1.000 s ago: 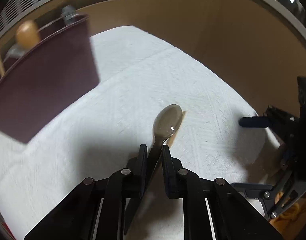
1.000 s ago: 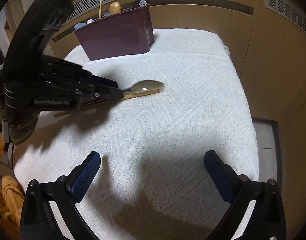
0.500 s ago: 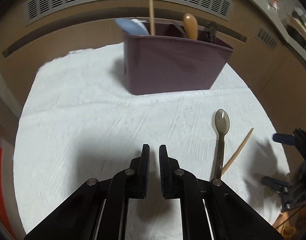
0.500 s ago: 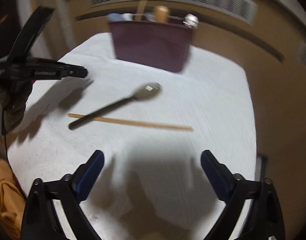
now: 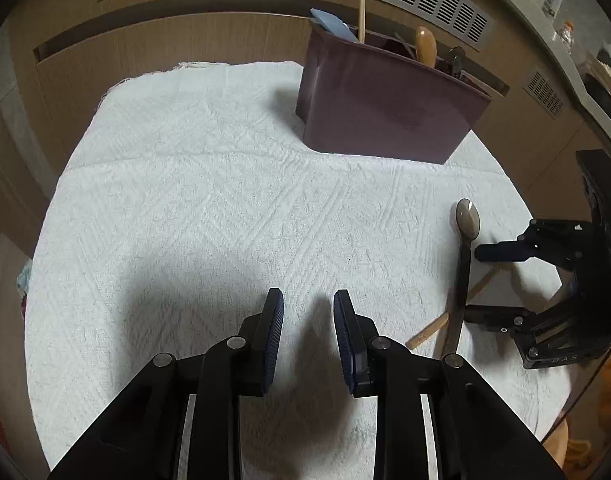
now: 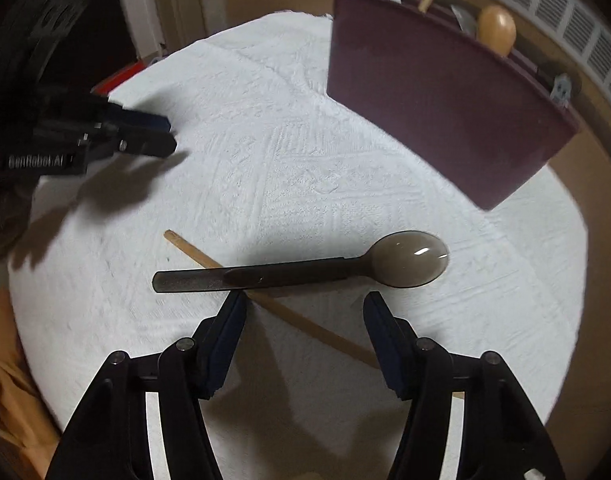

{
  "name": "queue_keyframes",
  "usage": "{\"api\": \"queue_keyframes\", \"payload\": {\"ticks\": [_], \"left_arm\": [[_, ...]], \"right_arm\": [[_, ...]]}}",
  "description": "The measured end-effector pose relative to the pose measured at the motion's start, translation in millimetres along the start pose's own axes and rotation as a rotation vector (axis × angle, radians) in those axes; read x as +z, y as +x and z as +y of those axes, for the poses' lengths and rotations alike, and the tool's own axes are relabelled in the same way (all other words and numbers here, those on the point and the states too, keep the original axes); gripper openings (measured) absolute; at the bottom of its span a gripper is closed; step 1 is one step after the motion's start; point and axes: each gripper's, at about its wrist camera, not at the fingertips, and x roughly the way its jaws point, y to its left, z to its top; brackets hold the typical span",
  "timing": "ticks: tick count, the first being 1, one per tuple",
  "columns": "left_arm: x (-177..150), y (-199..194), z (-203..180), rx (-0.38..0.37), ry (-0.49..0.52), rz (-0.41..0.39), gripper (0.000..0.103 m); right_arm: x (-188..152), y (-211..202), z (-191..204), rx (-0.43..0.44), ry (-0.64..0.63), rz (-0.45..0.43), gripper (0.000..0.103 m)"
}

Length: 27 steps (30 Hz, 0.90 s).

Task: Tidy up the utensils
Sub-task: 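Grasp the black-handled metal spoon with the left tool while the right tool grasps the other chopstick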

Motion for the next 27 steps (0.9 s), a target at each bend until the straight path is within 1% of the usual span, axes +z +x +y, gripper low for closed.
{"api": "queue_keyframes", "payload": {"ticks": [1, 2, 3, 4, 5, 6, 7, 11, 12, 13, 15, 17, 19, 20, 22, 23, 24, 25, 27], "left_arm": [[-0.2, -0.5, -0.8, -0.003, 0.001, 0.000, 0.029], [-0.4, -1.0, -2.1, -0.006, 0.004, 0.000, 0.030], [-0.5, -1.8, -3.6, -0.009, 0.007, 0.000, 0.036], [-0.7, -2.7, -5.1, -0.010, 0.011, -0.001, 0.043], [-0.9, -4.1, -7.4, -0.012, 0.015, -0.005, 0.045], [-0.9, -5.0, -9.6, -0.014, 0.019, -0.006, 0.045], [-0.7, -6.3, -12.7, -0.019, 0.024, -0.007, 0.045], [0.9, -8.3, -29.9, -0.044, 0.067, -0.003, 0.047], [1.8, -7.4, -38.5, -0.058, 0.092, 0.003, 0.052], [2.9, -5.8, -48.4, -0.079, 0.120, 0.010, 0.056], [5.3, -2.1, -68.6, -0.126, 0.174, 0.017, 0.058], [10.1, 6.4, -93.3, -0.163, 0.227, 0.032, 0.058], [18.2, 22.0, -119.9, -0.168, 0.252, 0.064, 0.059], [22.5, 29.7, -129.0, -0.163, 0.250, 0.080, 0.059], [31.9, 45.9, -146.1, -0.144, 0.226, 0.110, 0.059], [37.4, 54.0, -153.9, -0.134, 0.211, 0.124, 0.058], [43.7, 63.3, -161.8, -0.104, 0.198, 0.135, 0.059], [48.8, 70.7, -166.6, -0.058, 0.188, 0.141, 0.058], [56.3, 82.7, -172.1, 0.013, 0.167, 0.145, 0.058]], "right_arm": [[0.1, -0.8, -0.8, 0.008, 0.017, 0.005, 0.055], [-1.5, -3.2, 1.8, 0.009, 0.013, 0.010, 0.043], [-3.2, -6.0, 4.2, 0.021, 0.011, 0.015, 0.028], [-7.4, -10.3, 7.0, 0.036, 0.015, 0.023, 0.024], [-13.0, -14.1, 10.0, 0.037, 0.017, 0.034, 0.018], [-19.3, -17.0, 12.1, 0.039, 0.018, 0.039, 0.014], [-26.5, -20.0, 13.7, 0.046, 0.022, 0.044, 0.014], [-59.2, -35.4, 8.8, 0.051, 0.080, 0.047, 0.013], [-66.3, -38.5, 5.1, 0.050, 0.099, 0.044, 0.013], [-75.0, -42.2, -0.4, 0.041, 0.128, 0.039, 0.013], [-88.0, -47.1, -9.4, 0.031, 0.175, 0.025, 0.013], [-100.2, -53.2, -11.9, 0.009, 0.196, -0.004, 0.013], [-107.5, -57.3, -9.1, -0.014, 0.199, -0.030, 0.014], [-110.7, -59.9, -8.4, -0.018, 0.199, -0.041, 0.014], [-116.3, -65.5, -6.4, -0.035, 0.196, -0.067, 0.018], [-119.1, -69.2, -5.5, -0.047, 0.195, -0.081, 0.025], [-123.2, -74.1, -5.1, -0.061, 0.195, -0.096, 0.032], [-128.5, -80.6, -6.4, -0.075, 0.195, -0.108, 0.035], [-132.6, -84.1, -7.8, -0.128, 0.193, -0.130, 0.047]]}}
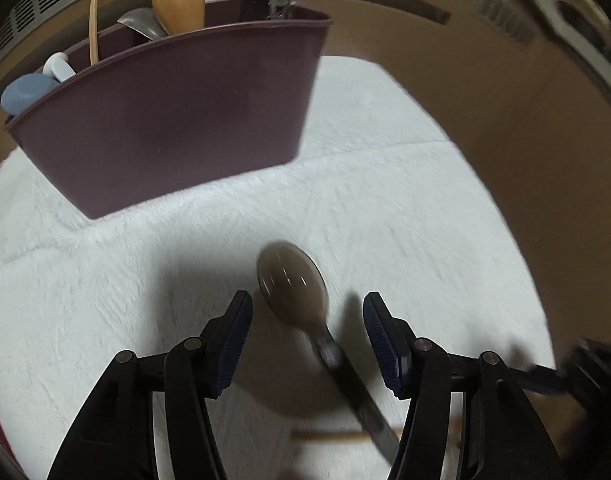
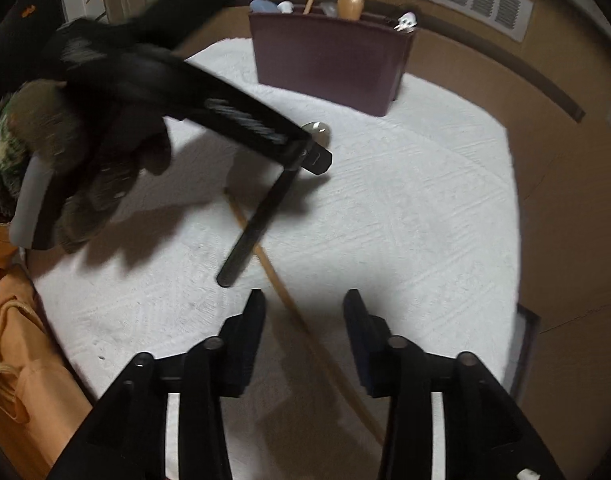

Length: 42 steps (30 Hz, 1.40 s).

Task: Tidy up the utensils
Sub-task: 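Grasp the black-handled metal spoon with the left tool while the right tool grasps the other chopstick, then carry the metal spoon with the left tool while the right tool carries the chopstick over the caddy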

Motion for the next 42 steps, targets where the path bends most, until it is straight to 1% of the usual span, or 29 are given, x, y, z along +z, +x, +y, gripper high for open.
{"api": "queue_keyframes", "payload": {"ticks": [1, 3, 4, 5, 6, 8, 9, 11, 13, 15, 16, 17, 18, 19, 20, 24, 26, 29, 32, 35, 37, 38, 39, 42], "left_arm": [[5.4, 6.2, -2.7, 0.028, -0.009, 0.006, 0.058], [11.0, 10.0, -7.8, 0.076, -0.004, -0.014, 0.058], [12.6, 11.7, -10.2, 0.090, 0.004, -0.017, 0.055], [12.7, 11.5, -11.6, 0.095, 0.013, -0.031, 0.049], [11.3, 9.5, -12.2, 0.103, 0.026, -0.049, 0.036], [5.2, 0.3, -7.6, 0.085, 0.036, -0.079, 0.034], [0.0, -6.8, -3.8, 0.071, 0.030, -0.095, 0.034], [-11.7, -26.6, 5.4, 0.052, 0.026, -0.139, 0.034], [-27.3, -53.8, 19.0, 0.063, 0.022, -0.208, 0.034], [-41.0, -76.6, 29.7, 0.087, 0.015, -0.265, 0.034], [-48.8, -89.5, 37.9, 0.102, 0.005, -0.295, 0.034], [-54.0, -98.2, 46.6, 0.109, -0.006, -0.314, 0.034], [-59.5, -106.8, 53.6, 0.114, -0.023, -0.332, 0.034], [-65.0, -114.7, 61.0, 0.117, -0.041, -0.345, 0.034], [-63.7, -117.4, 68.4, 0.118, -0.055, -0.351, 0.034], [-82.3, -131.8, 89.6, 0.111, -0.090, -0.370, 0.034], [-88.4, -133.1, 92.6, 0.109, -0.084, -0.378, 0.034], [-94.6, -133.2, 97.7, 0.080, -0.096, -0.377, 0.034], [-95.8, -129.1, 98.5, 0.058, -0.107, -0.372, 0.034], [-97.1, -126.1, 98.4, 0.046, -0.110, -0.363, 0.034], [-98.5, -124.9, 99.1, 0.041, -0.113, -0.357, 0.034], [-98.8, -124.9, 99.1, 0.041, -0.114, -0.355, 0.034], [-99.4, -125.0, 99.0, 0.040, -0.113, -0.354, 0.034], [-101.6, -126.9, 95.2, 0.039, -0.106, -0.353, 0.034]], "right_arm": [[-2.8, -3.0, -1.8, -0.033, -0.001, -0.013, 0.050], [-4.7, -5.5, -4.6, -0.100, 0.003, -0.039, 0.063], [-5.7, -7.2, -6.7, -0.136, 0.005, -0.053, 0.066], [-7.1, -9.4, -9.2, -0.177, 0.006, -0.064, 0.072], [-8.5, -11.8, -11.9, -0.211, 0.008, -0.072, 0.075], [-8.8, -14.7, -15.0, -0.239, 0.014, -0.081, 0.079], [-8.2, -15.4, -16.9, -0.229, 0.021, -0.085, 0.081], [-4.6, -14.0, -19.1, -0.179, 0.042, -0.086, 0.081], [3.1, -7.9, -21.2, -0.123, 0.054, -0.089, 0.082], [12.5, -1.7, -15.9, -0.029, 0.047, -0.090, 0.082], [17.8, 3.4, -12.3, 0.007, 0.039, -0.086, 0.080], [23.3, 6.7, -6.7, 0.034, 0.019, -0.082, 0.067], [28.5, 10.3, 0.4, 0.055, -0.012, -0.073, 0.047], [33.4, 14.4, 12.0, 0.078, -0.051, -0.055, 0.037], [39.8, 20.0, 22.9, 0.097, -0.090, -0.034, 0.029], [59.6, 37.8, 51.1, 0.118, -0.212, 0.003, 0.029], [66.9, 45.1, 57.8, 0.110, -0.254, 0.025, 0.029], [76.8, 55.9, 59.7, 0.115, -0.289, 0.068, 0.025], [83.9, 66.9, 62.2, 0.136, -0.298, 0.108, 0.021], [88.4, 79.5, 61.6, 0.153, -0.299, 0.148, 0.021], [91.0, 85.0, 56.5, 0.180, -0.273, 0.163, 0.020], [90.8, 86.1, 53.3, 0.182, -0.254, 0.169, 0.010], [91.6, 87.1, 51.1, 0.172, -0.233, 0.172, 0.008], [88.0, 83.7, 51.6, 0.147, -0.209, 0.154, 0.006]]}}
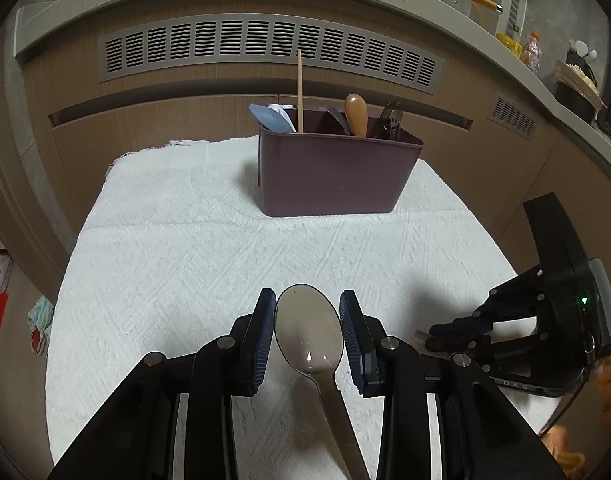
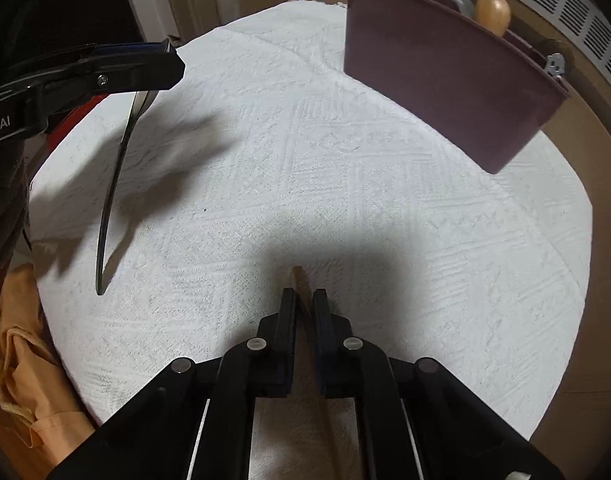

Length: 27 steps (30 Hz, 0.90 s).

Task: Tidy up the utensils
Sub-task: 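Carry the metal spoon with the left tool while the right tool carries the chopstick over the caddy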

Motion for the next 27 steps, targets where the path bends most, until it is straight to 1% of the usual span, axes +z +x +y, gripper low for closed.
{"api": "queue_keyframes", "payload": {"ticks": [3, 6, 8, 12, 14, 18, 22, 25, 27], "left_arm": [[-2.6, -6.3, -5.9, 0.001, 0.018, -0.008, 0.034], [-5.7, -17.2, -12.5, -0.006, 0.034, -0.024, 0.034], [-6.1, -26.5, -17.8, -0.011, 0.045, -0.039, 0.034], [3.0, -47.1, -31.6, -0.005, 0.079, -0.091, 0.034], [10.7, -59.3, -41.0, -0.001, 0.105, -0.124, 0.034], [25.3, -79.4, -60.5, 0.009, 0.164, -0.182, 0.033], [45.4, -94.7, -72.6, 0.001, 0.196, -0.232, 0.033], [72.2, -105.1, -73.5, 0.008, 0.192, -0.282, 0.033], [97.6, -113.6, -71.3, 0.008, 0.189, -0.323, 0.033]], "right_arm": [[-7.3, -12.3, 0.0, -0.007, 0.054, -0.044, 0.006], [-15.3, -36.4, 0.3, -0.015, 0.102, -0.128, 0.006], [-23.2, -51.2, -6.2, -0.018, 0.130, -0.176, 0.006], [-22.0, -90.0, -12.3, -0.030, 0.199, -0.302, 0.006], [-17.1, -111.8, -17.9, -0.034, 0.223, -0.375, 0.006], [-7.1, -146.8, -13.6, -0.077, 0.226, -0.491, 0.006], [2.8, -182.3, -6.9, -0.122, 0.212, -0.583, 0.006], [10.0, -217.6, -6.5, -0.160, 0.212, -0.659, 0.006], [20.6, -236.0, -10.2, -0.198, 0.210, -0.703, 0.006]]}}
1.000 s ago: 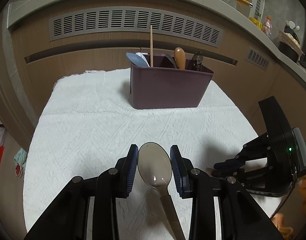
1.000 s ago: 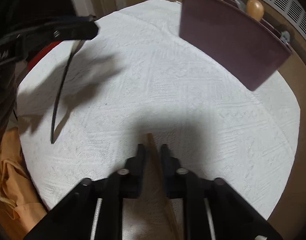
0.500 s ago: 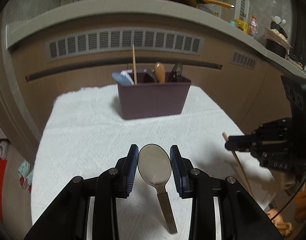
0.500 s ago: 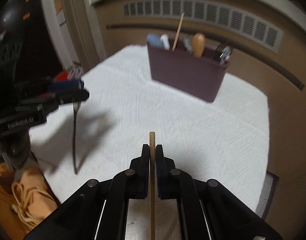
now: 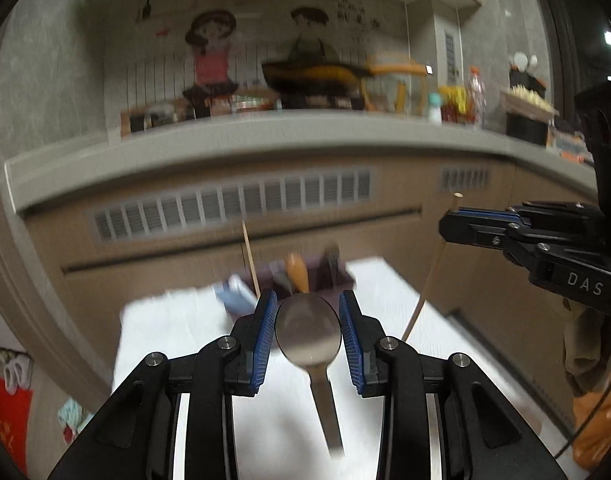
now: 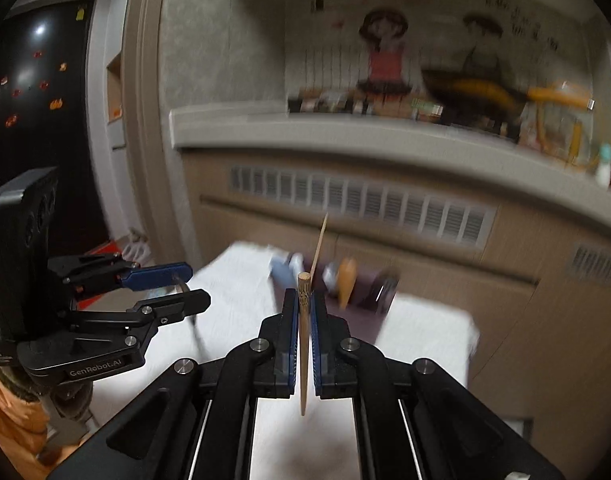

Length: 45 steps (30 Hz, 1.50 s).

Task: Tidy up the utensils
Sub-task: 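Carry the metal spoon with the left tool while the right tool carries the chopstick over the caddy, then open both tools over the caddy to drop the metal spoon and chopstick inside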

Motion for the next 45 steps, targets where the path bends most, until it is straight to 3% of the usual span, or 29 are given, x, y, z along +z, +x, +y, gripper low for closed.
{"api": "queue_keyframes", "payload": {"ticks": [10, 16, 24, 29, 32, 34, 36, 39, 45], "left_arm": [[98.9, 45.4, 27.9, 0.053, 0.027, -0.188, 0.033], [116.0, 110.7, 41.7, 0.050, 0.033, -0.143, 0.033], [69.1, 200.0, 65.8, 0.058, -0.030, 0.045, 0.033], [23.0, 240.8, 77.8, 0.010, -0.116, 0.184, 0.033], [0.7, 254.5, 85.9, -0.021, -0.182, 0.238, 0.039], [-11.4, 254.2, 88.9, -0.028, -0.224, 0.245, 0.058], [-17.2, 244.6, 88.8, -0.021, -0.246, 0.221, 0.060], [-22.9, 223.0, 87.6, 0.006, -0.250, 0.178, 0.074], [-46.7, 156.0, 71.9, 0.110, -0.221, 0.088, 0.091]], "right_arm": [[93.1, 13.7, -27.7, -0.107, -0.012, -0.150, 0.006], [111.4, 61.1, -49.7, -0.146, -0.027, -0.129, 0.006], [58.7, 155.6, -81.2, -0.125, 0.056, 0.048, 0.006], [18.2, 200.2, -94.0, -0.064, 0.157, 0.170, 0.006], [-1.7, 211.9, -94.7, -0.047, 0.187, 0.207, 0.007], [-10.7, 215.1, -92.0, -0.044, 0.185, 0.230, 0.011], [-18.7, 215.2, -88.5, -0.054, 0.185, 0.252, 0.036], [-30.7, 200.5, -83.7, -0.099, 0.189, 0.230, 0.056], [-53.2, 160.1, -72.3, -0.157, 0.211, 0.194, 0.071]]}}
